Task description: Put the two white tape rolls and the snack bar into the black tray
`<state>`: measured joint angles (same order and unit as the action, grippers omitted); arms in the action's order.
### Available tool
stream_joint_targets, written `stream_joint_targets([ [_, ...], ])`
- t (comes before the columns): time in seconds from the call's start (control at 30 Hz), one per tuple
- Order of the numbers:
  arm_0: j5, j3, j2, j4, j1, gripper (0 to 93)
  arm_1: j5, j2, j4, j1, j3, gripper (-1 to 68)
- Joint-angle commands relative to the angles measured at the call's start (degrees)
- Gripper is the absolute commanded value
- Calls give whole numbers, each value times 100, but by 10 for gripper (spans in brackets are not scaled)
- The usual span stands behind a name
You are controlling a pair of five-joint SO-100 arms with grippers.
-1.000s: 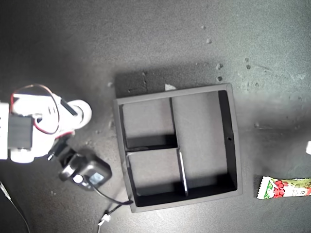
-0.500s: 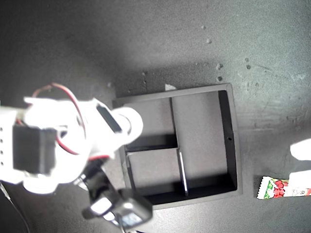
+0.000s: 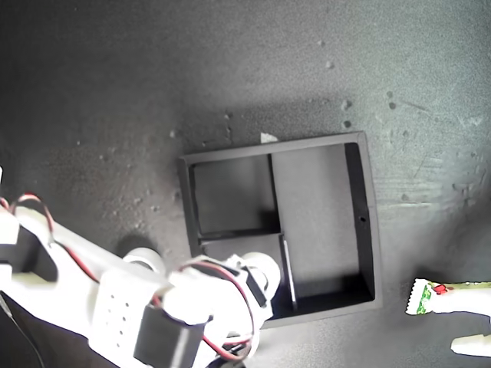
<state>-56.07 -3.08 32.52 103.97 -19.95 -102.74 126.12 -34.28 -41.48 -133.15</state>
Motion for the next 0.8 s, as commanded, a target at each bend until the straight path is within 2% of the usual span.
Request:
stream_joint_targets([
  [0.0, -185, -334, -26, 105, -114, 1, -598, -18, -404, -290, -114, 276],
  [0.27, -431, -264, -325, 105, -246, 1, -1521, -18, 396, -782, -1424, 274],
  [0.53, -615, -738, -800, 105, -413, 1, -1547, -18, 729, -773, -1907, 232],
  [0.63, -650, -817, -870, 105, -492, 1, -1556, -18, 826, -721, -2057, 180],
  [0.7, -703, -835, -870, 105, -527, 28, -1556, -9, 826, -686, -2101, 112],
  [0.77, -712, -853, -809, 105, -545, 82, -1617, 53, 826, -650, -2162, 13],
])
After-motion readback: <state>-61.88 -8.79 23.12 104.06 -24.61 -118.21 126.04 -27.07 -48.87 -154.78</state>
